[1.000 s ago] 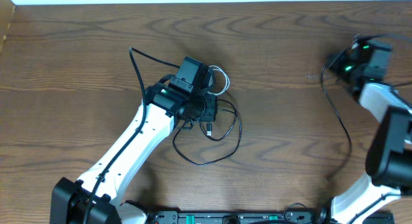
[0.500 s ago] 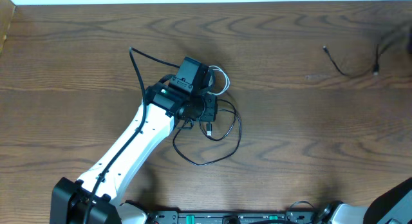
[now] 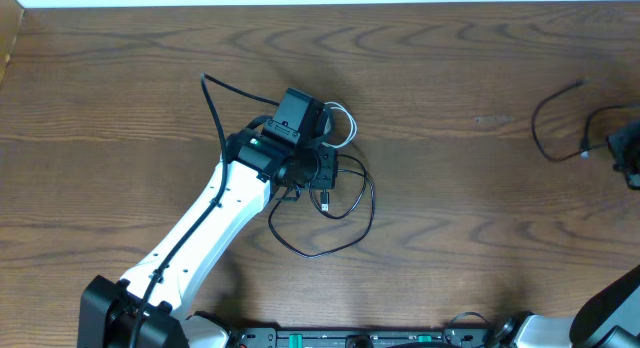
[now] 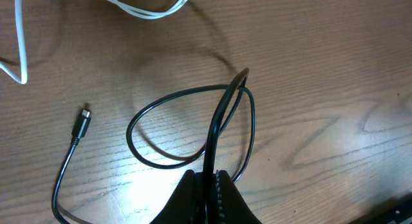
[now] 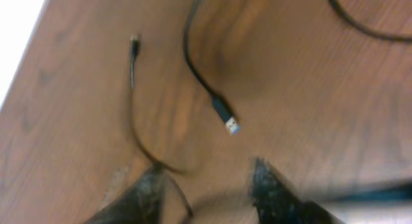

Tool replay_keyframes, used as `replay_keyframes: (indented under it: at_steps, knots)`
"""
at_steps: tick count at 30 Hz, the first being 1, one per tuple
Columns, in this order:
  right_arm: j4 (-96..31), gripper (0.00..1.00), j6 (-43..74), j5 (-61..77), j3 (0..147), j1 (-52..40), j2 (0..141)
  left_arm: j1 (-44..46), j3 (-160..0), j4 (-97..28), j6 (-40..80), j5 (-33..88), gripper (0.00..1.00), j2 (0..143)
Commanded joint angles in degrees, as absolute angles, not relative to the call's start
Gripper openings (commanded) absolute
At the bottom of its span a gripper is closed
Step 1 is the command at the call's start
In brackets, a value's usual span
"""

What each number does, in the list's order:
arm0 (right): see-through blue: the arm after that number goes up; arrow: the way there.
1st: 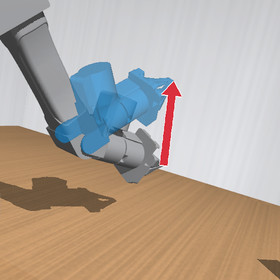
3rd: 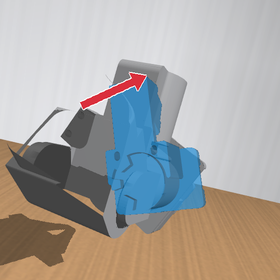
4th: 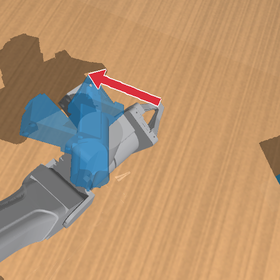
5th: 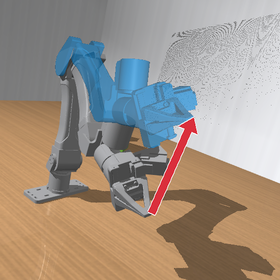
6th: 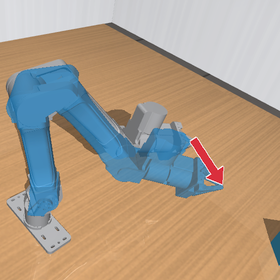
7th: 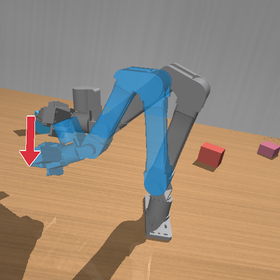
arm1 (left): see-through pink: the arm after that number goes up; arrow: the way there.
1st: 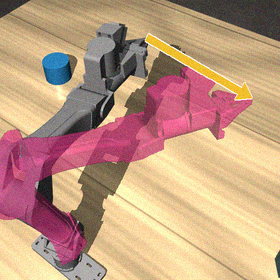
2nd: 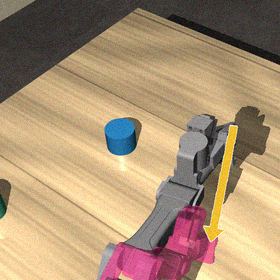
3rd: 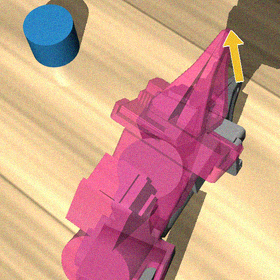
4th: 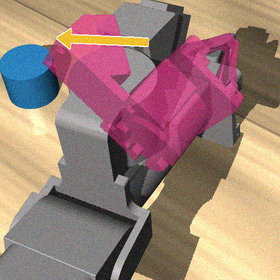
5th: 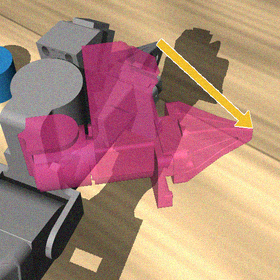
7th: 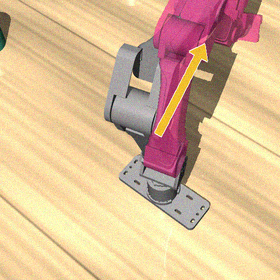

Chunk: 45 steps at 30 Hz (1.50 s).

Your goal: Untangle cables

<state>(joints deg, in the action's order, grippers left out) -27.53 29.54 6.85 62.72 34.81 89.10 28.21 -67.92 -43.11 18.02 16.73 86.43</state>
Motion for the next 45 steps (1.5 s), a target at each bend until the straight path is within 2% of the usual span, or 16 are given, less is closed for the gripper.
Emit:
replay_keyframes:
  at_steps: [1, 8, 12, 13, 14, 17, 19, 20, 23, 27, 28, 32, 35, 37, 41, 45]
  knots:
    - [-32.3, 0.55, 28.0, 3.7, 62.9, 34.9, 88.5, 28.1, -67.9, -43.2, 18.1, 17.6, 0.07, 86.5]
    - [-46.3, 0.66, 28.0, 3.7, 62.9, 34.9, 88.5, 28.1, -67.9, -43.2, 18.1, 17.6, 0.07, 86.5]
    - [-54.9, 0.87, 28.0, 4.3, 62.9, 34.9, 88.5, 28.1, -67.9, -43.2, 18.0, 17.6, 0.07, 86.5]
    - [-57.2, 0.97, 28.0, 5.5, 62.9, 34.9, 88.5, 28.1, -67.9, -43.2, 18.0, 17.6, 0.07, 86.5]
    - [-58.9, 0.99, 28.0, 6.1, 62.9, 34.9, 88.5, 28.1, -67.9, -43.2, 18.0, 17.6, 0.07, 86.5]
    - [-60.7, 0.99, 25.5, 7.4, 62.9, 34.9, 88.5, 28.1, -67.9, -43.2, 18.0, 17.6, 0.07, 86.5]
    - [-59.2, 0.99, 20.9, 12.6, 62.9, 34.9, 88.5, 28.1, -67.9, -43.2, 18.0, 17.5, 0.07, 86.5]
    - [-57.5, 0.99, 15.0, 19.2, 62.9, 34.9, 88.5, 28.1, -67.9, -43.2, 18.0, 17.5, 0.08, 86.5]
    - [-52.8, 0.73, 9.6, 31.0, 63.0, 35.0, 88.5, 28.1, -67.9, -43.2, 18.0, 17.5, 0.07, 86.5]
    - [-45.3, 0.39, 13.3, 32.7, 63.9, 35.0, 88.5, 28.1, -67.9, -43.2, 18.0, 17.6, 0.07, 86.5]
    - [-41.7, 0.34, 14.6, 32.7, 64.5, 35.0, 88.5, 28.1, -67.9, -43.2, 18.0, 17.6, 0.07, 86.5]
    - [-38.3, 0.41, 15.8, 31.4, 67.8, 35.2, 88.5, 28.1, -67.9, -43.2, 18.0, 17.6, 0.07, 86.5]
    - [-38.3, 0.42, 15.8, 27.9, 71.2, 35.3, 88.5, 28.1, -67.9, -43.2, 18.0, 17.6, 0.07, 86.5]
    - [-39.0, 0.40, 15.8, 23.7, 73.3, 35.3, 88.5, 28.1, -67.9, -43.2, 18.0, 17.6, 0.07, 86.5]
    - [-45.5, 0.28, 17.4, 8.6, 74.7, 35.3, 88.5, 28.1, -67.9, -43.2, 18.0, 17.6, 0.07, 86.5]
    - [-49.6, 0.27, 24.4, -9.4, 70.3, 35.2, 88.5, 28.1, -67.9, -43.2, 18.0, 17.6, 0.07, 86.5]
